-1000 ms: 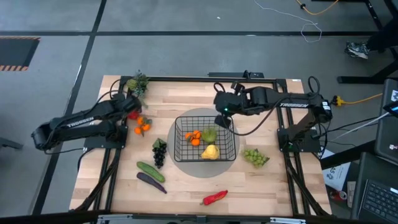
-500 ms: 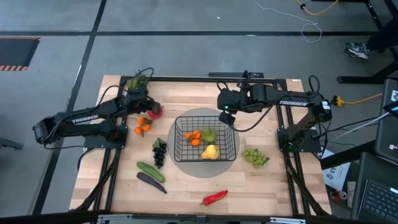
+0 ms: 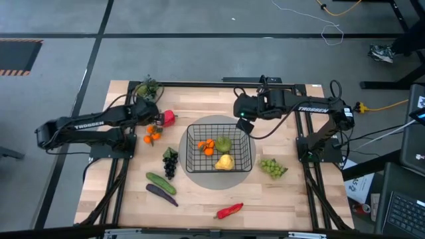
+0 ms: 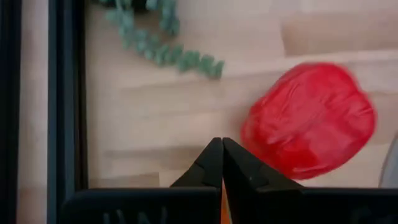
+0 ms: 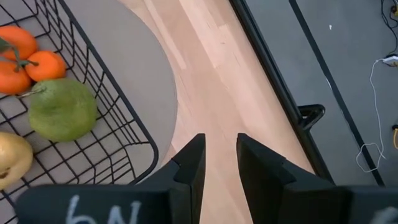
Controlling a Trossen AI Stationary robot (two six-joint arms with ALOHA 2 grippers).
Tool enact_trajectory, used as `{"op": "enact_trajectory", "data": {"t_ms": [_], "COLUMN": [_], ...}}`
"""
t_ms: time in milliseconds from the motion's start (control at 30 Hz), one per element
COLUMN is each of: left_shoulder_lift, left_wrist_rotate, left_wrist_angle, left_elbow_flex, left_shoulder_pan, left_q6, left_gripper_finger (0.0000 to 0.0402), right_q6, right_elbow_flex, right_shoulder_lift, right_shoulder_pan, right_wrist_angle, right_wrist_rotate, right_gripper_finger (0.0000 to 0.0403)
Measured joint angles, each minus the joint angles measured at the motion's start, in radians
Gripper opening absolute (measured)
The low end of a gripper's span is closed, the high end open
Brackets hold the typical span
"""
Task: Build produce basket
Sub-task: Put the bell pepper into the black wire basket
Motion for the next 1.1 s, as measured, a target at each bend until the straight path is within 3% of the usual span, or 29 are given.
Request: {"op": "enact_trajectory", "data": {"t_ms": [267,333,467,533,600,700,867,1100], "left_shoulder_lift": [0.211,0.265,0.332,0.336,0.328,0.316,0.312,0.322], "left_wrist_rotate": [0.042,0.084,0.196,0.22,0.21,0.174,0.074,0.073], "left_wrist_angle": [0.163,0.302,0.764,0.875,0.836,0.643,0.361,0.34], "left_elbow_flex": [0.0,0.0,0.002,0.024,0.056,0.111,0.167,0.169], "left_shoulder_pan": [0.042,0.053,0.033,0.018,0.006,-0.008,-0.023,-0.012], "left_q6": [0.022,0.082,0.292,0.351,0.392,0.409,0.408,0.393], "left_gripper_finger": [0.0,0.0,0.0,0.0,0.0,0.0,0.0,0.0], "right_q6": [-0.005,-0.004,-0.004,0.0,0.001,0.03,0.123,0.129], "right_elbow_flex": [0.0,0.0,0.0,0.0,0.0,0.0,0.0,0.0], "right_shoulder_lift": [0.0,0.0,0.0,0.0,0.0,0.0,-0.014,-0.061], "right_shoulder_pan": [-0.018,-0.018,-0.018,-0.018,-0.018,-0.021,-0.043,-0.152], "right_wrist_angle": [0.0,-0.006,-0.007,-0.013,-0.033,-0.094,-0.182,-0.19], "right_wrist_rotate": [0.0,0.0,0.0,0.0,0.0,0.011,0.125,0.113], "right_gripper_finger": [0.0093,0.0093,0.0093,0.0093,0.0093,0.0093,0.0093,0.0093]}}
